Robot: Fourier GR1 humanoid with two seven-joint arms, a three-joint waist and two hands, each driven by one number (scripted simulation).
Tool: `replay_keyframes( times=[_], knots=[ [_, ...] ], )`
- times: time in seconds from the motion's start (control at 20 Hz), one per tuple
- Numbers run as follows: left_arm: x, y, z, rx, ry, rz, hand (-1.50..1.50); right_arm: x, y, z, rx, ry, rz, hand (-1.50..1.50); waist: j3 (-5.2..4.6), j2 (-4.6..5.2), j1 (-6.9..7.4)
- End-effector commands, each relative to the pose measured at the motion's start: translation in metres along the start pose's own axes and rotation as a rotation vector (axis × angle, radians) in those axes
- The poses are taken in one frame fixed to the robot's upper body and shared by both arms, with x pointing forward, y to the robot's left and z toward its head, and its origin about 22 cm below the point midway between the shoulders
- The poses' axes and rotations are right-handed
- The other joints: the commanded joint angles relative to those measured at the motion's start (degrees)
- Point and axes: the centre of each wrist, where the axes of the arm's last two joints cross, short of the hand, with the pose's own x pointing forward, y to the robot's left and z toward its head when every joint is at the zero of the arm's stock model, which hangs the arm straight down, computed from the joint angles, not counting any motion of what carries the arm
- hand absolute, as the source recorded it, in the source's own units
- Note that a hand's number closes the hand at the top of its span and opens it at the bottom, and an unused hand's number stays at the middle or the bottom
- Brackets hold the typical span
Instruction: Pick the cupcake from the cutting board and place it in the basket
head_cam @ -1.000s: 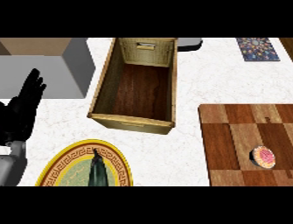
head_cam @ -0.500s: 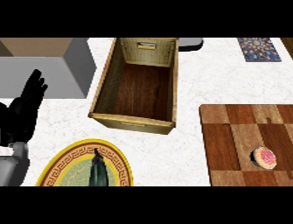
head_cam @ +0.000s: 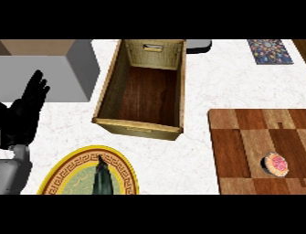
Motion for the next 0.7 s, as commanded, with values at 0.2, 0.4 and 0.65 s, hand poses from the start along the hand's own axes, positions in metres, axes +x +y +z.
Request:
replay_keyframes(
  times=[0.2, 0.4, 0.65],
  knots=[
    [-0.013, 0.007, -0.010, 0.002, 0.010, -0.018, 0.00, -0.009, 0.039, -0.009, -0.013, -0.019, -0.018, -1.50, -0.07, 0.13, -0.02],
    [0.011, -0.001, 0.010, 0.006, -0.015, -0.024, 0.00, -0.016, 0.035, -0.005, 0.002, -0.007, -0.040, -1.50, -0.06, 0.05, 0.12],
    [0.009, 0.004, 0.000, -0.016, -0.001, -0.002, 0.00, -0.009, 0.024, -0.004, -0.001, 0.028, 0.003, -1.50, -0.07, 0.07, -0.03]
  ],
)
